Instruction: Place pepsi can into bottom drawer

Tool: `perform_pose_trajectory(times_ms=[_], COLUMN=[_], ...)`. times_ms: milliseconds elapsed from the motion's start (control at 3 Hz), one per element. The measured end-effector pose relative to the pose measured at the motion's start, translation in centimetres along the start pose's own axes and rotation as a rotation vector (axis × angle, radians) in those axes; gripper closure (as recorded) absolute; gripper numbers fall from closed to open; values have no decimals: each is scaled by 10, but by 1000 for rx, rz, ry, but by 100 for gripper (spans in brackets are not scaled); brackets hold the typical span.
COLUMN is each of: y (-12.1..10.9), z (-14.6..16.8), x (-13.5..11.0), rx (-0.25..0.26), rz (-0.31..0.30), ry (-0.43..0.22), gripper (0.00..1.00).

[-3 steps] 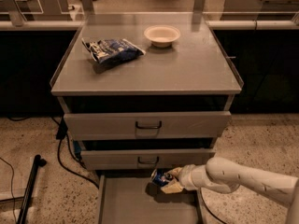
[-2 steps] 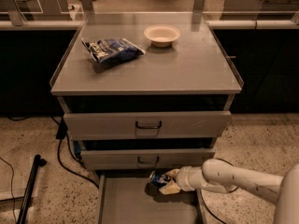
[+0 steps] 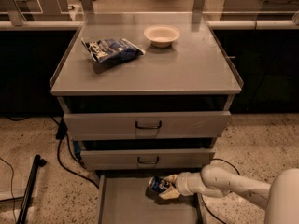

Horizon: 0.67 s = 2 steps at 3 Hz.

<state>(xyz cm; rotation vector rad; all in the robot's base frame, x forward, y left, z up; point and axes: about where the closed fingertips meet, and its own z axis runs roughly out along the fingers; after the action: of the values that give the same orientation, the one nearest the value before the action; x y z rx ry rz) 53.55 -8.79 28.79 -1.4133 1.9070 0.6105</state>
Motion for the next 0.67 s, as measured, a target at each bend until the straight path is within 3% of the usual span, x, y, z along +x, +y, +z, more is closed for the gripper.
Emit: perform_pose_trajectory(times_ms=[333,667], y=[-4,-3], z=[18,37], x=[32,67], rx=[-25,-50], rz=[26,54], ry=[14,76], gripper=[100,100])
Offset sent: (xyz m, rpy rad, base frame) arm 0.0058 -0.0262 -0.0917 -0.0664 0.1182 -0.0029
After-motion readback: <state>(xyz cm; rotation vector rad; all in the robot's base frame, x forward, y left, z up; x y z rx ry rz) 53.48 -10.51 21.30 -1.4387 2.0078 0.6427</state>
